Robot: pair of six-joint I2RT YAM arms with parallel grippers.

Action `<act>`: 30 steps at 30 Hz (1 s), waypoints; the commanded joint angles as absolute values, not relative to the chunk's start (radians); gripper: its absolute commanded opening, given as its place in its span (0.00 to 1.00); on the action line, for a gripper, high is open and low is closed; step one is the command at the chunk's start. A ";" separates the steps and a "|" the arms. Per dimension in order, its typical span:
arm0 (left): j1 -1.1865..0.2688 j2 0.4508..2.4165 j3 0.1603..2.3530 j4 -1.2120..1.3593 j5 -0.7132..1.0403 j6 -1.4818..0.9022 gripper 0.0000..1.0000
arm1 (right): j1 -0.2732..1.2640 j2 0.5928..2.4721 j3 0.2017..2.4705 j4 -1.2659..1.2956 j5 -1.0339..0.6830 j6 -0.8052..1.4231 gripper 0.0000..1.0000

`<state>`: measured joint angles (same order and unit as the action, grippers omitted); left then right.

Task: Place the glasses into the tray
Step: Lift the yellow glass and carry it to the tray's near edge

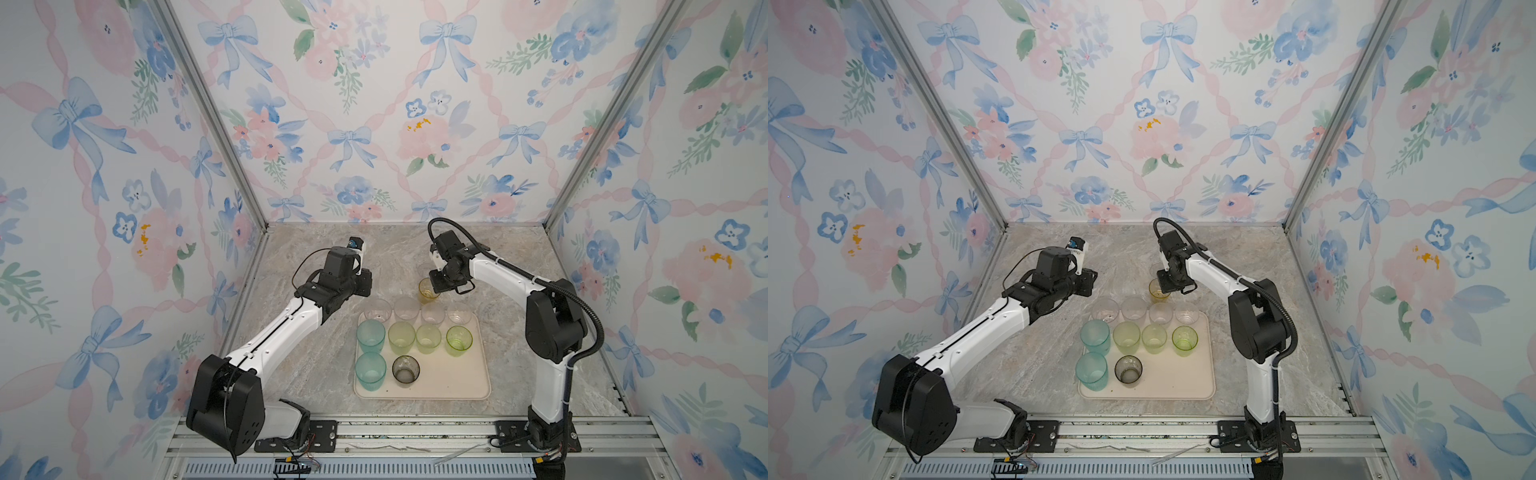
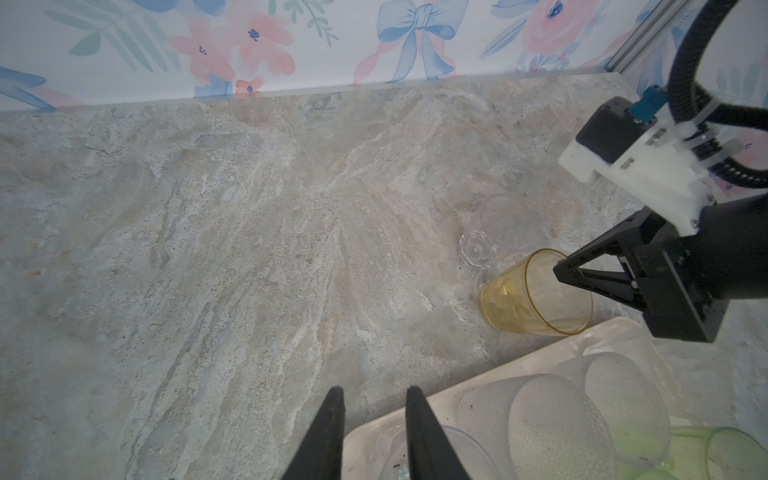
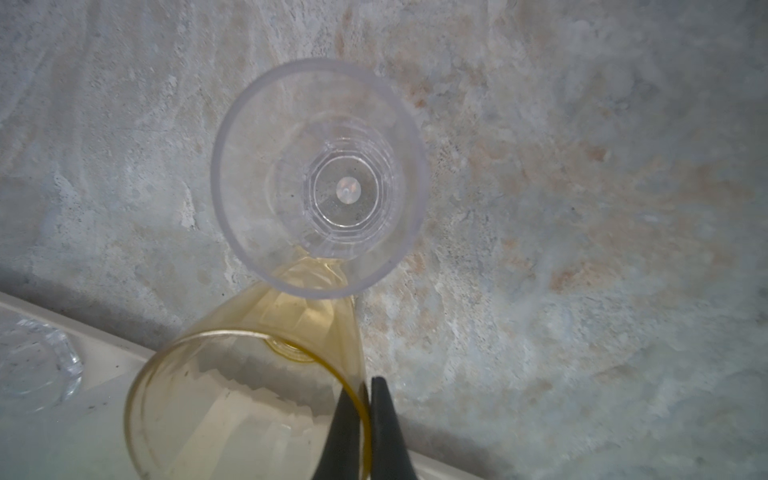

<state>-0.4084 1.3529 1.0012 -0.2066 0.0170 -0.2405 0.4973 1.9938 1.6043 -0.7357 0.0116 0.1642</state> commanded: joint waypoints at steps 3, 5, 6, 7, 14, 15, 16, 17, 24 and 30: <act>-0.400 1.344 0.986 -0.199 0.039 -0.241 0.28 | 0.470 1.852 1.545 -0.704 0.039 0.184 0.01; -0.400 1.351 0.983 -0.197 0.042 -0.242 0.28 | 0.457 1.793 1.514 -0.669 0.023 0.200 0.00; -0.400 1.352 0.980 -0.195 0.044 -0.241 0.28 | 0.450 1.769 1.502 -0.658 0.022 0.205 0.00; -0.401 1.355 0.976 -0.193 0.046 -0.242 0.28 | 0.447 1.741 1.490 -0.646 0.022 0.210 0.00; -0.401 1.359 0.963 -0.181 0.040 -0.242 0.28 | 0.456 1.512 1.425 -0.666 0.003 0.166 0.00; -0.401 1.359 0.961 -0.178 0.040 -0.242 0.28 | 0.465 1.484 1.416 -0.686 0.007 0.155 0.00; -0.401 1.361 0.961 -0.175 0.042 -0.243 0.28 | 0.476 1.446 1.402 -0.709 0.013 0.141 0.00; -0.400 1.362 0.962 -0.172 0.043 -0.244 0.28 | 0.492 1.405 1.385 -0.732 0.022 0.127 0.00; -0.400 1.389 0.975 -0.160 0.058 -0.246 0.28 | 0.673 1.177 1.222 -0.877 0.073 0.066 0.01; -0.401 1.409 0.999 -0.160 0.071 -0.244 0.28 | 0.808 1.100 1.127 -0.954 0.064 0.134 0.01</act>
